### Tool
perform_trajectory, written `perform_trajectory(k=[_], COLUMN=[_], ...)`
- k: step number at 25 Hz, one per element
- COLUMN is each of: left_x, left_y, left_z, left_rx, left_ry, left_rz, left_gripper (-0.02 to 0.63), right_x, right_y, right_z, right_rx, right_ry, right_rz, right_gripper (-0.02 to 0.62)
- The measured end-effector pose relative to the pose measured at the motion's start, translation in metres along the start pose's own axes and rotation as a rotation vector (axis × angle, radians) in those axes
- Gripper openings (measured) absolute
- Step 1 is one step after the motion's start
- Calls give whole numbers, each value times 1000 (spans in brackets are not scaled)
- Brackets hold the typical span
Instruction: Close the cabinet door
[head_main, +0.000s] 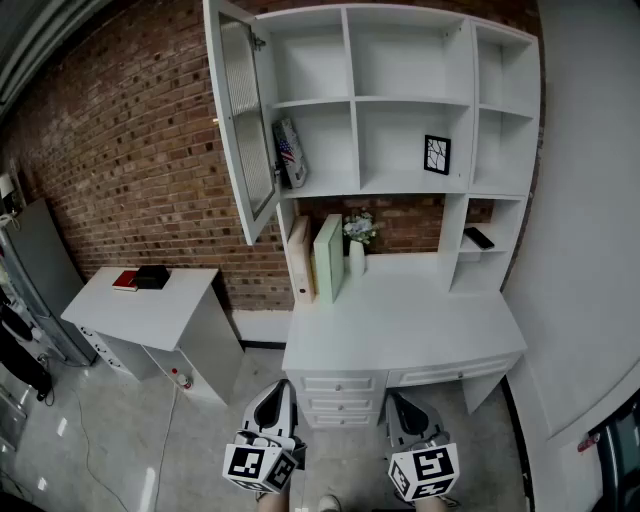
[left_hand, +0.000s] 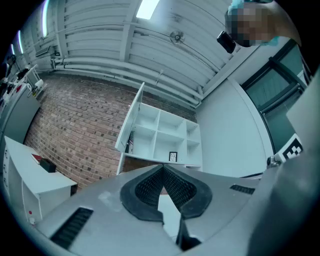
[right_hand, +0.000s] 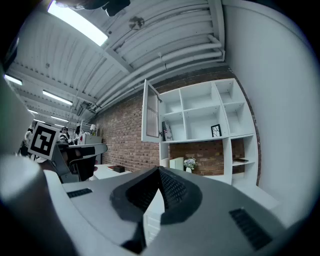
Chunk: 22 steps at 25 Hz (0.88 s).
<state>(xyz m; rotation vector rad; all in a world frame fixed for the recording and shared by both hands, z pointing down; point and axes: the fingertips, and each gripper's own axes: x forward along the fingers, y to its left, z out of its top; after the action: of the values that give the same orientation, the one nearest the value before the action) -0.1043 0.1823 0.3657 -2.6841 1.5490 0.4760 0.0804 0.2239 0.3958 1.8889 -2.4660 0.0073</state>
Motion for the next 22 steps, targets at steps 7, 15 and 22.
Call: perform_trajectory(k=[7, 15, 22], left_x=[10, 42, 79], left_y=[-3, -5, 17], left_z=[4, -4, -16], left_rx=[4, 9, 16], left_ry=[-8, -11, -8], left_rz=[-12, -29, -18], left_gripper=[6, 6, 6], right_x=[1, 13, 54], right_y=[-4, -33, -57], right_z=[4, 14, 3], right_rx=[-13, -7, 152], right_ry=[-15, -78, -34], right_rz=[-7, -40, 18], right_gripper=[0, 0, 0])
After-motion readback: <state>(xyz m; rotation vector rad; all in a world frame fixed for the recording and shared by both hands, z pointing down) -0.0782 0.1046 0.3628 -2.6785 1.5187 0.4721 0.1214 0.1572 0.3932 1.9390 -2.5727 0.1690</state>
